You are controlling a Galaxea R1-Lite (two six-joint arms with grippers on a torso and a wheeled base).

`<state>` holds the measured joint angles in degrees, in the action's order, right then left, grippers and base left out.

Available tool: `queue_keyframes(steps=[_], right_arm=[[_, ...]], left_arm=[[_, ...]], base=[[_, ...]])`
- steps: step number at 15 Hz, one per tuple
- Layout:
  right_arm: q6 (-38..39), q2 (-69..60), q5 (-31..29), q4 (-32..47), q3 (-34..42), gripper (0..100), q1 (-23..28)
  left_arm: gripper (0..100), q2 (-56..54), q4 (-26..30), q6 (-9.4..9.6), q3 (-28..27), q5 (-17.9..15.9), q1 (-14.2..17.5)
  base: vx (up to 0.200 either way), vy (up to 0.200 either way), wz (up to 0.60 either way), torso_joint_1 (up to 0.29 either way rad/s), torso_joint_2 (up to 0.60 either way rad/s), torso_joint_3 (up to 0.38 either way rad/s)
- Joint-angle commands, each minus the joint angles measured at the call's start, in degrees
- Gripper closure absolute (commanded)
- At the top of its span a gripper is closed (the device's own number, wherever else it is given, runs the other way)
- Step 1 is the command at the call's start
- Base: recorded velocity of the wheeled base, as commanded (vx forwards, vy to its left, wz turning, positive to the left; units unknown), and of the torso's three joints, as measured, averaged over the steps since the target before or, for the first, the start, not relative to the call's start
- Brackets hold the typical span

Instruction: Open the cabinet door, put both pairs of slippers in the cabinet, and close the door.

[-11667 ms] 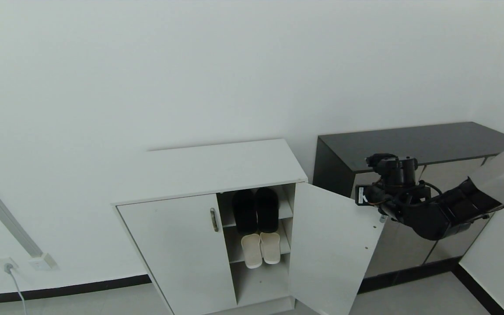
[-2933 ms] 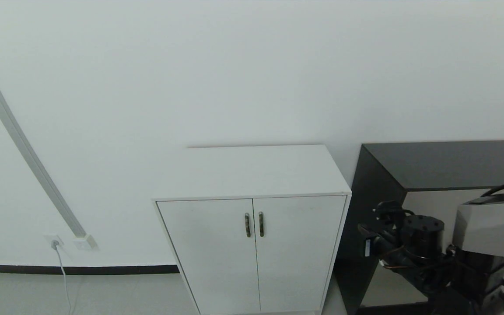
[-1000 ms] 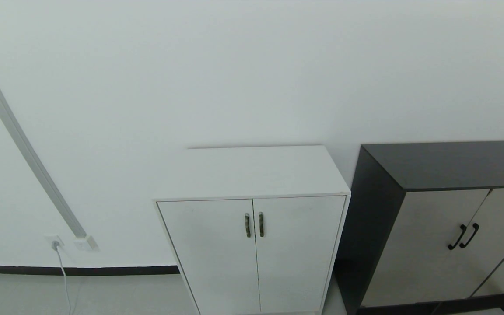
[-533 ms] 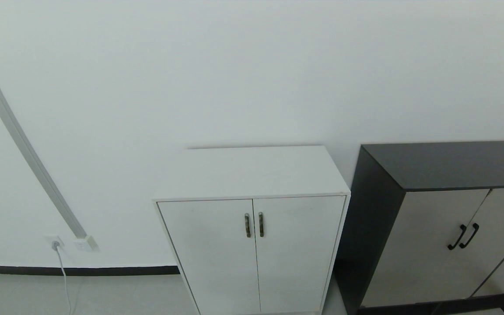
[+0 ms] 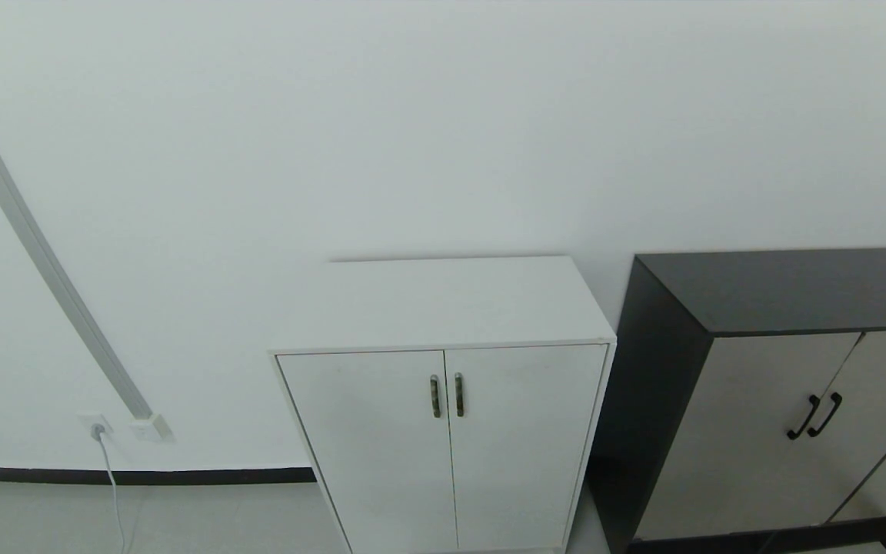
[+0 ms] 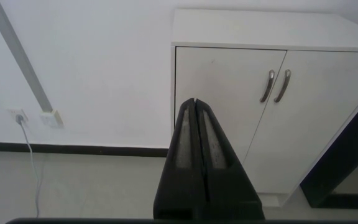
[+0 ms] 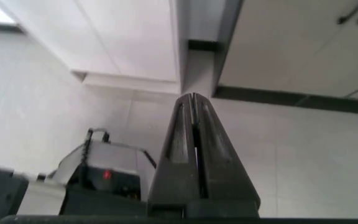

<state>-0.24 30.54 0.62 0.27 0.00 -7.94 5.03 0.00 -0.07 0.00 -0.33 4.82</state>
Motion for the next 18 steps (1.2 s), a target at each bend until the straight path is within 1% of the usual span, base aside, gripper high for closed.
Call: queue_keyframes(steps=[1,10,13,16,18], right_arm=[[-0.02,-3.73,-0.01,0.00,0.00,100,2.49],[-0.02,-24.82,-0.01,0.00,0.00,100,2.93],[3.41,-24.91,-1.41,-0.36,0.00,100,2.93],[3.50,-24.91,-2.38,-0.36,0.00,100,3.28],[1.56,-24.30,-2.38,-0.18,-0.09,100,6.27]], left_arm=[[100,-0.02,0.00,-0.01,0.00,-0.02,0.02],[100,-0.02,0.00,-0.01,0.00,-0.02,0.02],[100,-0.02,0.00,-0.01,0.00,-0.02,0.02],[100,-0.02,0.00,-0.01,0.00,-0.11,0.02],[100,-0.02,0.00,-0.01,0.00,-0.11,0.02]], base=[[0.000,0.000,0.00,0.000,0.00,0.000],[0.000,0.000,0.00,0.000,0.00,0.000],[0.000,0.000,0.00,0.000,0.00,0.000],[0.000,0.000,0.00,0.000,0.00,0.000],[0.000,0.000,0.00,0.000,0.00,0.000]])
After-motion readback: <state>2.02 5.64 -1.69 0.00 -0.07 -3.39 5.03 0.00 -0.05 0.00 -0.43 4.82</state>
